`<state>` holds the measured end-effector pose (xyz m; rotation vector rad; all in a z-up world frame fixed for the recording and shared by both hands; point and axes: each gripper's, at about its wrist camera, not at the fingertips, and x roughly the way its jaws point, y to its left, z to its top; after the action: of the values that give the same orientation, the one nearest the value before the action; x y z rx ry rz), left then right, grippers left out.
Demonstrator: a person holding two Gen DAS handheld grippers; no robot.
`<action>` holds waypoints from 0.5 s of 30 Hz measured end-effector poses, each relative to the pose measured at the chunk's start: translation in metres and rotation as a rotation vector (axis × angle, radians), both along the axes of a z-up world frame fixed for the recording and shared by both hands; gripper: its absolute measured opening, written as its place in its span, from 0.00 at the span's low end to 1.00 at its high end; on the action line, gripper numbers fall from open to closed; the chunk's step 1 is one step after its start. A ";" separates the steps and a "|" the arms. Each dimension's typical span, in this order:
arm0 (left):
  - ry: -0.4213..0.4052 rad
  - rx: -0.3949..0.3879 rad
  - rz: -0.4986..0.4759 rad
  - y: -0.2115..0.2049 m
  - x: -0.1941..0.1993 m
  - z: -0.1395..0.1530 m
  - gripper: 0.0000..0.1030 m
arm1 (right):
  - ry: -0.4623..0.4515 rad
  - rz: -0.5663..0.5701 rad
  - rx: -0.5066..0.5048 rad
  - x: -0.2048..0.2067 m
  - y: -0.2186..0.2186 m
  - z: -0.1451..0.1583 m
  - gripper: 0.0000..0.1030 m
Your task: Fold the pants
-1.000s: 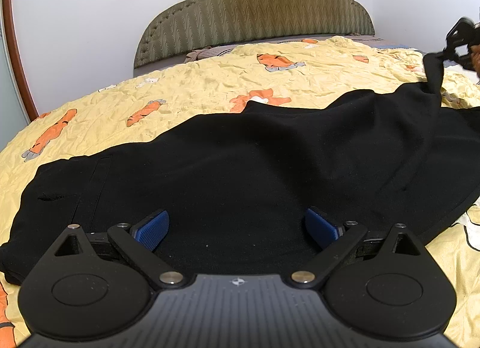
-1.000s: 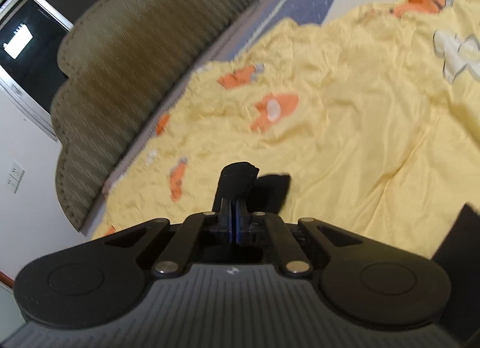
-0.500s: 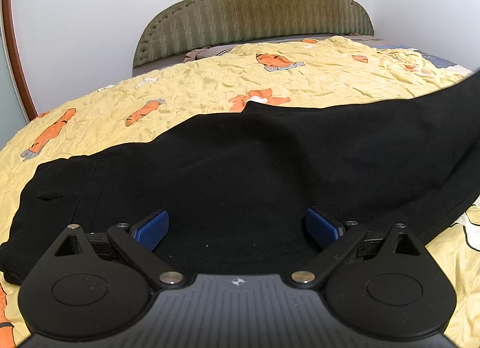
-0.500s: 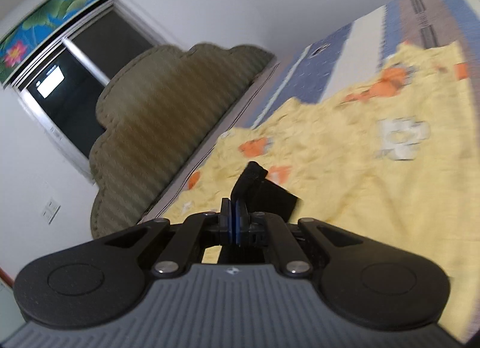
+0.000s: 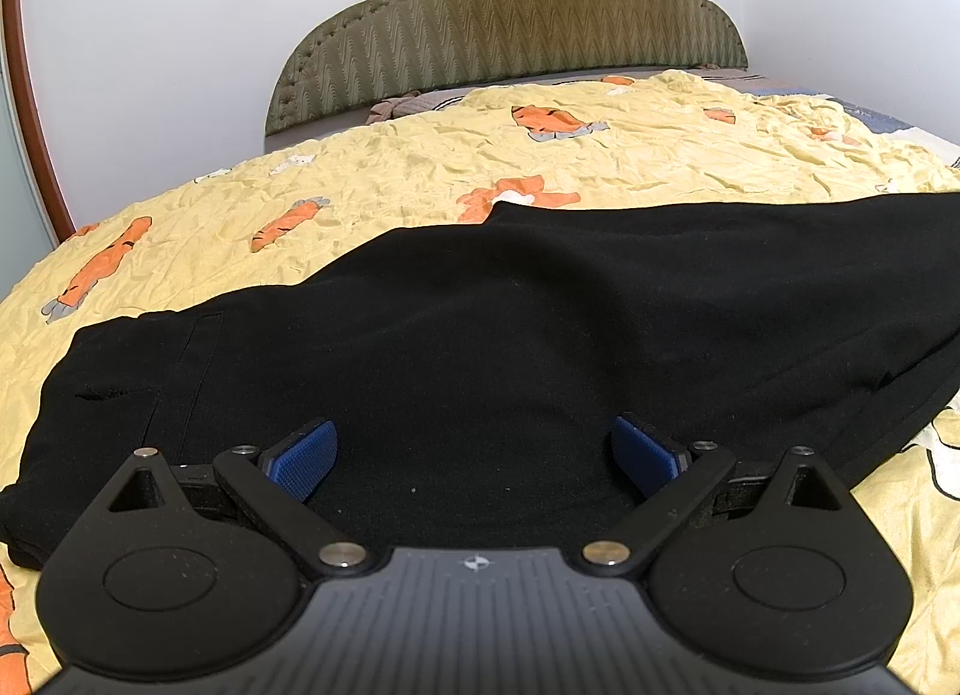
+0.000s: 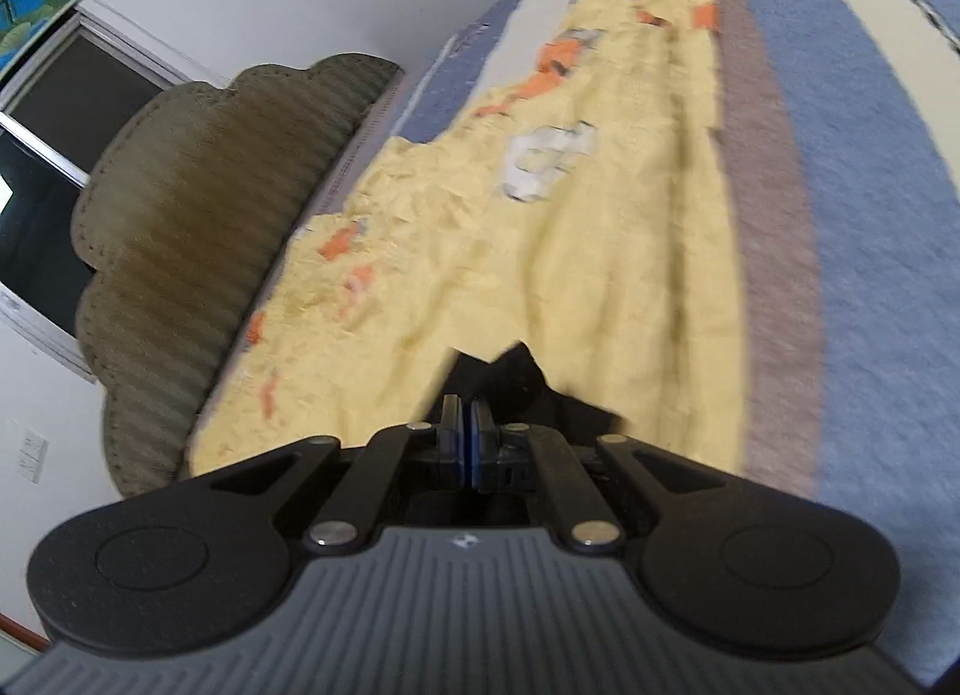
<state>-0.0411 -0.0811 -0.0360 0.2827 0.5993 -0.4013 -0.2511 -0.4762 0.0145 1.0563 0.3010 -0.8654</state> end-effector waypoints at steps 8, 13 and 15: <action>0.000 0.001 0.000 0.000 0.000 0.000 0.96 | -0.037 0.095 -0.267 0.042 0.010 0.083 0.02; 0.000 0.001 0.000 0.000 0.000 0.000 0.96 | 0.099 0.003 -0.120 -0.014 0.003 0.029 0.05; 0.000 0.001 0.000 0.000 0.000 0.000 0.96 | 0.096 0.033 -0.079 -0.023 0.008 0.012 0.09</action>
<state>-0.0409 -0.0813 -0.0362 0.2840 0.5999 -0.4011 -0.2744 -0.4685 0.0262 0.9357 0.3607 -0.8924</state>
